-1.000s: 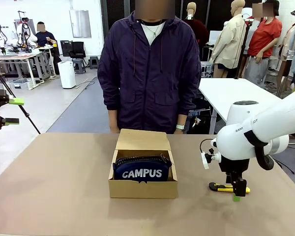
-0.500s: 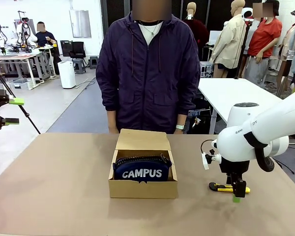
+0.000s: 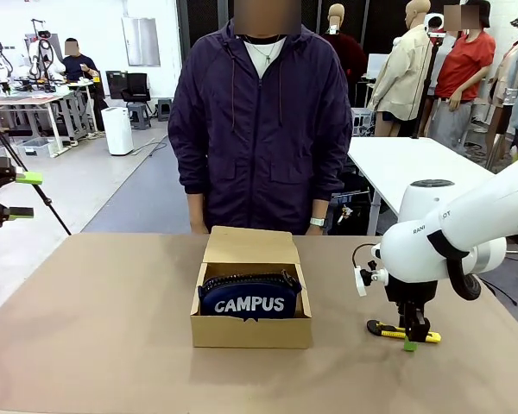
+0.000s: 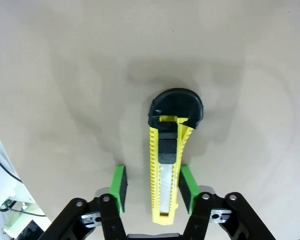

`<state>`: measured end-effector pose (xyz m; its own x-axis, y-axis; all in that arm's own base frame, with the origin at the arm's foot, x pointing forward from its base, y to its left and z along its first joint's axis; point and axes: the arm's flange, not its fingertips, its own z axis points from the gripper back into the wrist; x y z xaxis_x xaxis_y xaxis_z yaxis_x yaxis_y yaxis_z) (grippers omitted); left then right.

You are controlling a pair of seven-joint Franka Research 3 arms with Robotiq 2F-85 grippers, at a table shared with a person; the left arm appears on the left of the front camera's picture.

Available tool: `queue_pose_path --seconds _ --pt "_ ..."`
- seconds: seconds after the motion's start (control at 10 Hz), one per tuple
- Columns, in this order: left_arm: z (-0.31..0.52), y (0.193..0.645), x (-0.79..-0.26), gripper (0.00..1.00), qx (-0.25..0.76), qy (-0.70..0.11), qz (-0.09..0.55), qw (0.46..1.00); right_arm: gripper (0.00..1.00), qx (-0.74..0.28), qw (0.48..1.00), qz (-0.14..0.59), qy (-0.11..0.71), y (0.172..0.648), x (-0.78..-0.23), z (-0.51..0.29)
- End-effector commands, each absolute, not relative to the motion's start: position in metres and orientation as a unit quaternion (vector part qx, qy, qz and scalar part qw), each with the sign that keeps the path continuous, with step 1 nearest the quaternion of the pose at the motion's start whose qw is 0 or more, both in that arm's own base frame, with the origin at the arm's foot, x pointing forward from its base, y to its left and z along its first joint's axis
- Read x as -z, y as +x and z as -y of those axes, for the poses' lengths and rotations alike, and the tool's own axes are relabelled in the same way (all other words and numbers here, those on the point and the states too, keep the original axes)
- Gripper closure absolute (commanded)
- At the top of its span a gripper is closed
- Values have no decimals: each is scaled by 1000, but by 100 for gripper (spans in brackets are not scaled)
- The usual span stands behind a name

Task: Pack the items into the box.
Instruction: Pick up the item indicated by the person and place it inside the Mailer Box.

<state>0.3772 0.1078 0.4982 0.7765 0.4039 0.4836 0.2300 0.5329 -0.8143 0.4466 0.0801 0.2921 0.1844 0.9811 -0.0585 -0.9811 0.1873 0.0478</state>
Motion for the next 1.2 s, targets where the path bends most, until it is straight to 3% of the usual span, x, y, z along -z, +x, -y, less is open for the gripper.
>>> queue_pose_path --seconds 0.0,0.8,1.1 --pt "-109 376 -501 0 -53 -480 324 814 100 -631 775 -43 -12 447 -287 -79" --pt "-109 376 -501 0 -53 -480 324 814 100 -633 772 -48 -4 450 -290 -79" --pt "-109 376 -501 0 -53 -480 324 814 100 -626 779 -26 -14 452 -360 -70"
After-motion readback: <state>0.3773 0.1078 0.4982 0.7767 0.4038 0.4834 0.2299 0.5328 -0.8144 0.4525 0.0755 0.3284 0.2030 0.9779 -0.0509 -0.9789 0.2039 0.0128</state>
